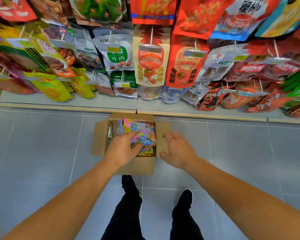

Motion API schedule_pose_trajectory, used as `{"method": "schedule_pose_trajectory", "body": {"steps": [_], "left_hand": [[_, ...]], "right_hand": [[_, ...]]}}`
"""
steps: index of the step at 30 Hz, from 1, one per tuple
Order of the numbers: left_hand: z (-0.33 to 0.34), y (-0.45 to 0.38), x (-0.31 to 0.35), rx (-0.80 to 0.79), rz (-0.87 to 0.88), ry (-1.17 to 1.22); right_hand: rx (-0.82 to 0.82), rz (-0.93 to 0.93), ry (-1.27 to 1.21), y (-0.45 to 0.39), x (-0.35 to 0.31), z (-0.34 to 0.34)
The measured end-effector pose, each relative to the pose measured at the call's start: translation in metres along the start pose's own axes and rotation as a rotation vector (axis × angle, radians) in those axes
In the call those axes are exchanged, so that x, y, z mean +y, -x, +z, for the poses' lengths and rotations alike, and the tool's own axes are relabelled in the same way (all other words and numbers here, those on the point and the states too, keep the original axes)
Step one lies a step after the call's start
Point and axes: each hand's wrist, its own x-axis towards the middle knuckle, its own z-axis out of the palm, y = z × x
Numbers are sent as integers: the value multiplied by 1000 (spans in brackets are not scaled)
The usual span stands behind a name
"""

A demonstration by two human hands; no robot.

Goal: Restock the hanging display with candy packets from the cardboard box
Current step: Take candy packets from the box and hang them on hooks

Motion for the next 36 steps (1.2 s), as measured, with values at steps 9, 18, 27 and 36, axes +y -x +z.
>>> {"method": "schedule_pose_trajectory", "body": {"steps": [9, 18, 27, 36], "left_hand": [[45, -88, -100, -87, -99, 66], [150, -187, -188, -131, -247, 118], [254, -260, -259, -193, -314, 175], [263, -260, -272, -180, -305, 188]], "right_hand": [[-223, 71, 38, -124, -9, 86], [-291, 122, -39, -268, 40, 199], [-158, 272, -318, -404, 97, 292], [-211, 106, -269, -403, 94, 296]]}}
